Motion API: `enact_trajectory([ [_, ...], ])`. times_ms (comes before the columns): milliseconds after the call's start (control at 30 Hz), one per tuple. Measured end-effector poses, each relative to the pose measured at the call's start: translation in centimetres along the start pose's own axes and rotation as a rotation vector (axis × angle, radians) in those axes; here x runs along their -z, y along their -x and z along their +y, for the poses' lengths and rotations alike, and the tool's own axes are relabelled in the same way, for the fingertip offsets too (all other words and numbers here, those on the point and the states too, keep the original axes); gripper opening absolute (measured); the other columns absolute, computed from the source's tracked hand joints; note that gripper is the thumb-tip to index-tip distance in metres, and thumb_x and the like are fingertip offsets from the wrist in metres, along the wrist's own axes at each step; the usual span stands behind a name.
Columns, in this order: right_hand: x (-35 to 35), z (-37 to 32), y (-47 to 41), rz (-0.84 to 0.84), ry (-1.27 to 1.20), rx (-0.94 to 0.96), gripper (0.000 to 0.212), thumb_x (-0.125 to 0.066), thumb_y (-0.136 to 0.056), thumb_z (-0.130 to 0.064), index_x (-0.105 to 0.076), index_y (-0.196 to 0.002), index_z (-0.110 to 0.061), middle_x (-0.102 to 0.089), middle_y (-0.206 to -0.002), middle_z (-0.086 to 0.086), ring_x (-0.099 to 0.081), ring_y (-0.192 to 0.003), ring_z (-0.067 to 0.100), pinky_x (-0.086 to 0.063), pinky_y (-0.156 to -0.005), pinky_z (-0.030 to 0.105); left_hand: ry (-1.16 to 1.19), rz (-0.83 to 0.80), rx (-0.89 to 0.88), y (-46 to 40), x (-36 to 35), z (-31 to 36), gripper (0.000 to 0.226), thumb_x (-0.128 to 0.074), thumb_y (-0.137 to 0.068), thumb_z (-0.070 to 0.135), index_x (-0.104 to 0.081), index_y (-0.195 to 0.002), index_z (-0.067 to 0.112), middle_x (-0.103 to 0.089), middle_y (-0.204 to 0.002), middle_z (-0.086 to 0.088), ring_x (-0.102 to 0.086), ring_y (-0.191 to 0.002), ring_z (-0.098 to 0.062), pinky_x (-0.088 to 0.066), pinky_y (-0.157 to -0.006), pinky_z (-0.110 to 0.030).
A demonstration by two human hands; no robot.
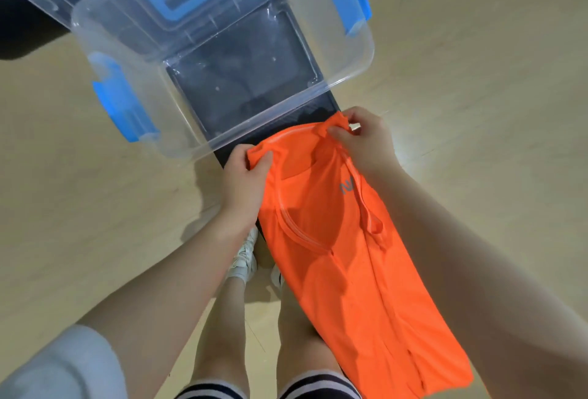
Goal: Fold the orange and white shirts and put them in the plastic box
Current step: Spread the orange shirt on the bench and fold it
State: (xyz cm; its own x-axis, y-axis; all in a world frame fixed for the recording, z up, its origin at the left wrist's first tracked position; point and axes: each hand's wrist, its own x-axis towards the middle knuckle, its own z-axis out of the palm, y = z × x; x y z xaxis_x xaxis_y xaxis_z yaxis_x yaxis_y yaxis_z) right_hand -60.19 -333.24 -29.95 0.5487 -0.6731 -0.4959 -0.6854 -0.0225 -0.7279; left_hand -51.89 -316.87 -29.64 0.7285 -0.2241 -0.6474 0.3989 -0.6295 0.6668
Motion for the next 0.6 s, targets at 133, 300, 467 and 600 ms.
enact_trajectory([
  [133, 3.3, -1.6, 2.7, -0.001, 0.030, -0.008, 0.025, -0.067, -0.073, -0.009, -0.056, -0.070, -0.031, -0.057, -0.072, -0.008, -0.050, -0.060, 0.006, -0.041, -0.066, 0.026, 0.088, -0.240, -0.115, 3.6, 3.0, 1.7, 0.022, -0.063, -0.084, 0.008, -0.054, -0.078, 0.027, -0.053, -0.074, 0.006, -0.050, -0.072, -0.010, -0.042, -0.071, -0.027],
  [300, 4.9, -5.3, 4.8, -0.024, 0.169, 0.130, 0.025, -0.059, -0.067, -0.008, -0.069, -0.089, -0.013, -0.061, -0.083, -0.006, -0.054, -0.069, -0.001, -0.042, -0.071, 0.014, -0.070, -0.388, -0.285, 4.9, 6.7, 5.0, 0.030, -0.064, -0.082, 0.006, -0.061, -0.082, 0.035, -0.063, -0.080, 0.015, -0.056, -0.067, 0.010, -0.044, -0.067, -0.005],
  [467, 3.9, -8.5, 4.9, 0.032, 0.141, 0.134, 0.024, -0.051, -0.062, -0.013, -0.064, -0.081, -0.019, -0.056, -0.075, -0.014, -0.052, -0.063, -0.008, -0.039, -0.066, 0.017, -0.156, -0.327, -0.431, 4.8, 9.2, 7.0, 0.021, -0.065, -0.082, 0.007, -0.060, -0.078, 0.027, -0.058, -0.071, 0.016, -0.052, -0.061, 0.012, -0.040, -0.063, -0.004],
  [600, 3.9, -8.5, 5.8, 0.092, 0.135, 0.109, 0.019, -0.054, -0.068, -0.008, -0.063, -0.082, -0.016, -0.057, -0.086, -0.001, -0.050, -0.069, 0.009, -0.039, -0.074, 0.024, -0.185, -0.330, -0.470, 5.4, 9.5, 6.2, 0.013, -0.065, -0.081, 0.008, -0.062, -0.083, 0.021, -0.060, -0.077, 0.011, -0.055, -0.069, 0.007, -0.041, -0.069, -0.009],
])
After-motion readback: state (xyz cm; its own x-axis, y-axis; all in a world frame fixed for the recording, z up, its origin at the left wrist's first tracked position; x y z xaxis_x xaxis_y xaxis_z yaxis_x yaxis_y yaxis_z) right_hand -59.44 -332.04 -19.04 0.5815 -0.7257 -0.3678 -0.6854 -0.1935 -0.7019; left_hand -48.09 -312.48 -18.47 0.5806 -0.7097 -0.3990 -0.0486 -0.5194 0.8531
